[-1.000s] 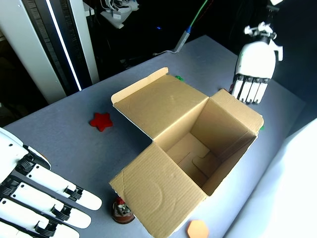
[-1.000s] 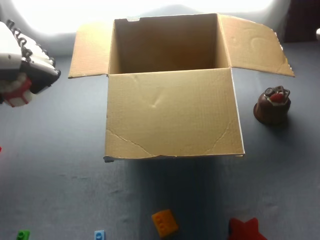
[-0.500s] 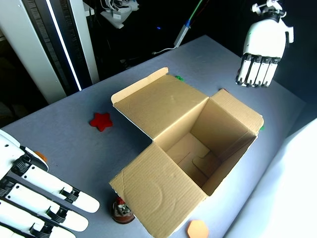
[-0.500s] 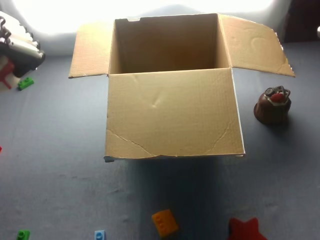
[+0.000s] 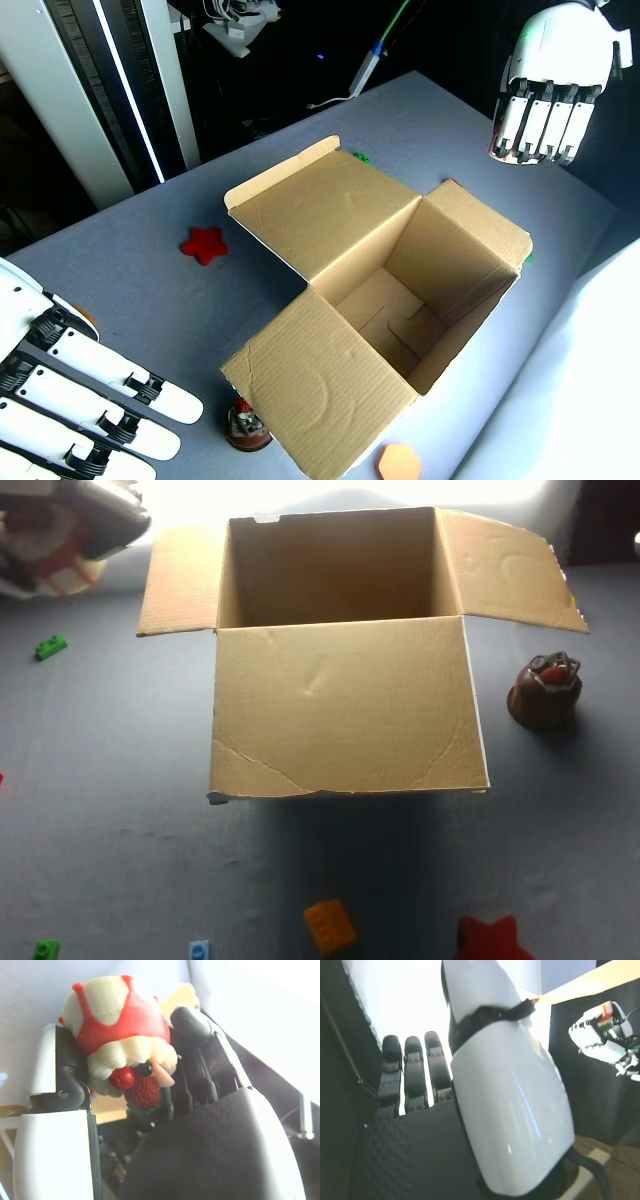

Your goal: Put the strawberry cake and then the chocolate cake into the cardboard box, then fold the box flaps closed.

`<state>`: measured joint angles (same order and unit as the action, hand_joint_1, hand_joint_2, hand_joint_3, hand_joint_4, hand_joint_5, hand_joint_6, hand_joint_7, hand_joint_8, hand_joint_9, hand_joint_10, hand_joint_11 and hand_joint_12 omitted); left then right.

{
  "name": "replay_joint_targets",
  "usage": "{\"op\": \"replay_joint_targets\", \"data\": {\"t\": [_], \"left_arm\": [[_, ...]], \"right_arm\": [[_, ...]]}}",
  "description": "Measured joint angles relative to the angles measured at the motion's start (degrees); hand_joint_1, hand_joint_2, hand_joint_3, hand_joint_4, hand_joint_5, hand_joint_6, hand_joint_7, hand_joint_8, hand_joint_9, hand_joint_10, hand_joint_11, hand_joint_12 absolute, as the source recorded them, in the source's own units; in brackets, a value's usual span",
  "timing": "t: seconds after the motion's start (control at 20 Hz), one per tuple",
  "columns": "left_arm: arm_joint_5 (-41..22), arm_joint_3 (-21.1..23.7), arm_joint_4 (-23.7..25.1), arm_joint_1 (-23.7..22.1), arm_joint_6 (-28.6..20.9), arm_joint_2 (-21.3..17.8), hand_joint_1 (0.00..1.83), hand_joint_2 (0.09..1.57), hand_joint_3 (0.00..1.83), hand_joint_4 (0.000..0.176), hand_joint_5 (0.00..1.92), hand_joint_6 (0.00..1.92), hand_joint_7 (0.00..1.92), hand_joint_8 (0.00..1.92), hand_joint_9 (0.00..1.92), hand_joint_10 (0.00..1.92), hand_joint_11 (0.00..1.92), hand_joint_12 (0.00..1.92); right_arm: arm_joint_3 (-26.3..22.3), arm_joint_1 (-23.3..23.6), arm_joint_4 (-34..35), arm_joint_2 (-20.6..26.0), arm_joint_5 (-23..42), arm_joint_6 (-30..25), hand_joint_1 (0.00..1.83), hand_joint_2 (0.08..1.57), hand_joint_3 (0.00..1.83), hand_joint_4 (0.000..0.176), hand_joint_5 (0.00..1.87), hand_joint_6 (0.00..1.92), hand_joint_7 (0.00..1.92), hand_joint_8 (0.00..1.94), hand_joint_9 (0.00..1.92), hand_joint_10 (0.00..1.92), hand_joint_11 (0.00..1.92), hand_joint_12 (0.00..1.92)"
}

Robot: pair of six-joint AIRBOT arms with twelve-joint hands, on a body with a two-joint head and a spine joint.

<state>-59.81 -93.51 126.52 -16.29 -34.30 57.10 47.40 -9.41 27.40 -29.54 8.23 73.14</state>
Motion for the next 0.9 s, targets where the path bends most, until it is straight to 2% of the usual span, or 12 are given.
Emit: {"op": "replay_joint_targets", "data": {"t": [0.15,0.2,0.3,0.35,0.4,0.5,0.55,0.6,0.65,0.85,0.9], "left_arm": [[-0.2,0.0,0.6,-0.6,-0.1,2.9,1.24,1.39,0.0,0.0,0.48,1.78,0.45,1.72,0.5,1.83,0.42,1.82],[-0.3,0.2,0.7,-0.7,-0.1,3.9,1.24,1.39,0.0,0.0,0.48,1.82,0.44,1.73,0.5,1.8,0.42,1.8],[-0.4,0.6,0.7,-0.7,-0.1,6.0,1.24,1.4,0.0,0.0,0.47,1.84,0.43,1.74,0.49,1.81,0.42,1.82],[-0.5,0.7,0.7,-0.6,-0.1,7.0,1.41,1.36,0.01,0.0,0.47,1.85,0.42,1.78,0.46,1.84,0.46,1.8],[-0.6,0.8,0.7,-0.4,-0.1,8.0,1.45,1.36,0.01,0.0,0.46,1.87,0.4,1.8,0.43,1.85,0.46,1.8],[-0.5,0.7,0.8,0.2,0.0,10.1,1.45,1.36,0.01,0.0,0.46,1.83,0.39,1.8,0.43,1.85,0.46,1.85],[-0.6,0.5,0.9,0.8,-0.1,11.1,1.28,1.38,0.02,0.0,0.47,1.84,0.43,1.76,0.48,1.83,0.45,1.84],[-0.7,0.1,1.0,0.9,-0.1,12.0,1.42,1.35,0.02,0.0,0.46,1.83,0.44,1.75,0.48,1.83,0.47,1.8],[-0.7,-0.7,0.9,1.6,0.0,13.5,1.45,1.34,0.01,0.0,0.48,1.81,0.44,1.71,0.47,1.8,0.48,1.83],[-0.4,-3.3,0.5,2.2,0.7,17.3,1.45,1.35,0.0,0.0,0.47,1.84,0.42,1.75,0.47,1.78,0.48,1.84],[-0.1,-4.3,0.5,2.7,0.9,18.6,1.45,1.35,0.0,0.0,0.47,1.84,0.41,1.76,0.46,1.81,0.47,1.83]], "right_arm": [[0.0,0.0,0.0,0.0,0.0,0.0,1.15,1.07,0.0,0.025,0.04,0.01,0.1,0.01,0.08,0.0,0.0,0.42],[0.0,0.0,0.0,0.0,0.0,0.0,1.14,1.09,0.01,0.02,0.03,0.0,0.08,0.0,0.06,0.0,0.0,0.36],[0.0,0.1,0.0,0.0,0.0,0.0,1.16,1.07,0.0,0.017,0.04,0.0,0.09,0.0,0.07,0.01,0.0,0.39],[0.0,0.1,0.0,0.0,0.1,0.0,1.16,1.07,0.0,0.017,0.05,0.0,0.09,0.0,0.08,0.01,0.0,0.43],[0.0,0.1,0.0,0.0,0.1,0.0,1.16,1.07,0.0,0.014,0.04,0.0,0.08,0.0,0.07,0.0,0.0,0.39],[0.0,0.1,0.0,0.0,0.1,0.0,1.14,1.08,0.0,0.011,0.03,0.0,0.08,0.0,0.06,0.0,0.0,0.34],[0.0,-0.2,0.0,0.0,0.3,0.0,1.16,1.07,0.0,0.019,0.05,0.01,0.08,0.0,0.06,0.0,0.0,0.32],[0.1,-0.2,0.0,0.0,0.5,0.0,1.16,1.06,0.0,0.017,0.06,0.01,0.09,0.0,0.07,0.0,0.0,0.32],[0.2,-1.1,0.5,0.0,1.9,0.1,1.17,1.06,0.0,0.01,0.05,0.01,0.08,0.0,0.07,0.0,0.0,0.32],[1.9,-5.4,5.9,-1.5,7.5,0.2,1.15,1.08,0.01,0.019,0.01,0.0,0.04,0.0,0.05,0.0,0.0,0.27],[2.3,-6.8,6.8,-2.4,8.7,0.2,1.17,1.07,0.0,0.02,0.03,0.01,0.06,0.0,0.06,0.0,0.0,0.34]]}}
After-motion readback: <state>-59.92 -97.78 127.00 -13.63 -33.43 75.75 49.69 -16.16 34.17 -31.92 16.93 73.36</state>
